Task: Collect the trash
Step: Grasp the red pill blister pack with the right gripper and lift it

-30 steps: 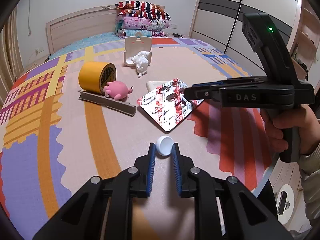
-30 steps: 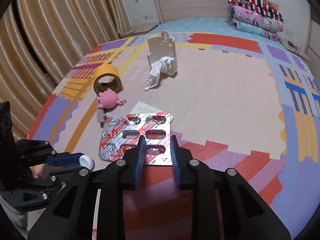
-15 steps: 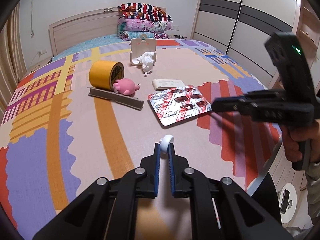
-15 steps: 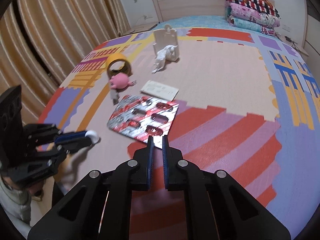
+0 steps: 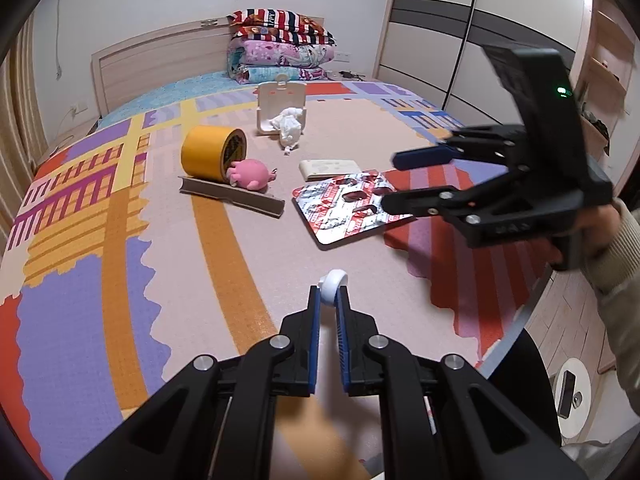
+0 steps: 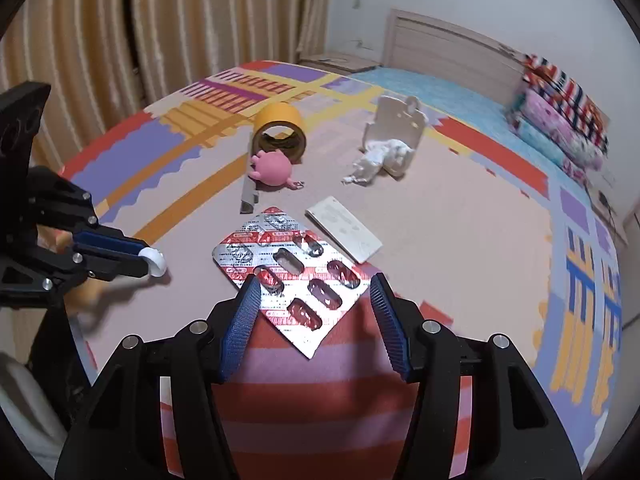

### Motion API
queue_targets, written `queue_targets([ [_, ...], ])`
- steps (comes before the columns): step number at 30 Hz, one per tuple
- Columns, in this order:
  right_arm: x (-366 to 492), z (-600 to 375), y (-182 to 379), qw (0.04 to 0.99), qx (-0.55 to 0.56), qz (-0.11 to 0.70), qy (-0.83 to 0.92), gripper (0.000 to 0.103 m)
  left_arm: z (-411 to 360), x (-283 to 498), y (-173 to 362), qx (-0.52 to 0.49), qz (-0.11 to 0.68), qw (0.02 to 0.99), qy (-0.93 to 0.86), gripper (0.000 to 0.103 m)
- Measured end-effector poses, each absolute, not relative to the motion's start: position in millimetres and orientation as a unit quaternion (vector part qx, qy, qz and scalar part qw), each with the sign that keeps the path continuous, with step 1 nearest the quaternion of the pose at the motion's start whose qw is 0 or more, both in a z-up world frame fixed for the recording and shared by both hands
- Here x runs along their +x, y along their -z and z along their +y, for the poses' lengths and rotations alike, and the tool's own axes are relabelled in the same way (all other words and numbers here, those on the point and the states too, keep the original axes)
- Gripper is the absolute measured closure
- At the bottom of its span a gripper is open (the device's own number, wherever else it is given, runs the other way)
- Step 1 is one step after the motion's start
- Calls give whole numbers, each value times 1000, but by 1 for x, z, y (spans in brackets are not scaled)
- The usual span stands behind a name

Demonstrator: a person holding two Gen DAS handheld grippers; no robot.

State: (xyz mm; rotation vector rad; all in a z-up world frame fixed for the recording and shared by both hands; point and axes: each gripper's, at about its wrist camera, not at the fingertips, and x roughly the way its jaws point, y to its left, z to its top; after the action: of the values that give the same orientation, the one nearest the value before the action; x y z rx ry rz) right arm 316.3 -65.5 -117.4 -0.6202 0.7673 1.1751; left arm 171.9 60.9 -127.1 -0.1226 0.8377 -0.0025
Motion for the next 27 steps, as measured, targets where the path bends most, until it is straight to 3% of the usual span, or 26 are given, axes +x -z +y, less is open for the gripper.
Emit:
queue_targets([
  [2, 316, -61, 119, 711, -304, 331, -541, 30, 60, 171, 126, -60, 405, 912, 5, 95],
  [7, 316, -56, 121, 679, -321, 321, -577, 22, 59, 170, 125, -66, 405, 912, 14, 95],
  [22, 317, -50, 137, 655, -320, 340, -594, 22, 58, 168, 125, -65, 406, 911, 19, 95],
  [27, 313, -56, 135, 665, -312, 340, -588, 35, 58, 168, 125, -66, 405, 912, 19, 95],
])
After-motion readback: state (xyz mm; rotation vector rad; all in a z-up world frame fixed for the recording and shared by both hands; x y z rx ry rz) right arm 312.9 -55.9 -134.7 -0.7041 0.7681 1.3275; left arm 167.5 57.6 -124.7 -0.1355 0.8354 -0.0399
